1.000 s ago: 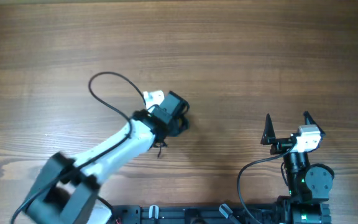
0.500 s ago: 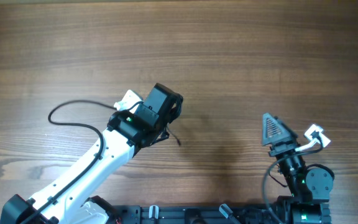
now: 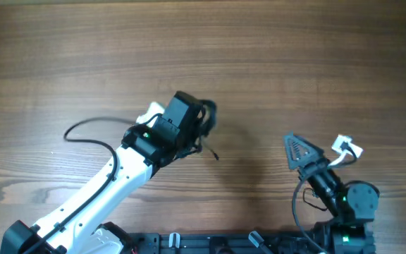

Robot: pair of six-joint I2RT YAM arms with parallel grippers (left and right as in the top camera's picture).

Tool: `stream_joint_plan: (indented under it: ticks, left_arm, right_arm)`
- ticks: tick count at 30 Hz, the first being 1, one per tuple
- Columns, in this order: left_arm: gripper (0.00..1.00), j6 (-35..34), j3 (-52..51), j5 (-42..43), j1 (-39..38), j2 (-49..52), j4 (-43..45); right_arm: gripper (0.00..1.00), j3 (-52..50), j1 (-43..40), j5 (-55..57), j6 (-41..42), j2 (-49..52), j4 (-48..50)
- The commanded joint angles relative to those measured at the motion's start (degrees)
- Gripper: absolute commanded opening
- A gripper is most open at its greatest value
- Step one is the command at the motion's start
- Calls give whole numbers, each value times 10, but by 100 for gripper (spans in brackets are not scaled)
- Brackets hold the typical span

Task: Untangle cables
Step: 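Grasp the black cable coil with the left gripper and lift, then reach the right gripper to the coil held by the left gripper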

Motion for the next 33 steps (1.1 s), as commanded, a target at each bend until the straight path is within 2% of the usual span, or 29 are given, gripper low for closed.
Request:
stream_joint_plan:
  ticks: [1,3,6,9,11,13,15,18,19,23,24,25,29,33]
  left_arm:
    - [4,237,4,131,4,0,88]
    - [4,266,4,134,4,0,103]
    - [4,269,4,101,4,0,97]
    - [4,269,4,73,4,1,86]
    - [4,269,4,73,4,1,84]
    - [4,269,4,73,3,1,84]
    - [4,270,4,73,3,1,80]
    - [4,289,4,73,3,1,73]
    - [4,294,4,73,3,1,71]
    - [4,295,4,75,3,1,61]
    - [4,295,4,80,3,1,61]
    - [4,295,4,83,3,1,61]
    - [4,292,4,88,3,0,62]
    - [4,292,4,88,3,1,61]
  right_arm:
    - [99,31,3,-172,81,123,110]
    - [99,31,3,-207,117,177,180]
    - [91,31,4,-245,153,272,297]
    - [84,39,19,-252,158,364,385]
    - [83,54,45,-244,138,423,421]
    - [84,82,80,-233,90,480,429]
    - [92,118,116,-223,32,535,426]
    - [92,176,150,-196,-45,611,424]
    - [88,194,154,-182,-60,632,417]
    - [55,238,161,-161,-92,688,396]
    - [49,241,161,-161,-99,698,396]
    - [47,241,161,-157,-99,702,393]
    - [48,241,170,-153,-140,708,345]
    - [56,241,188,-154,-143,708,338]
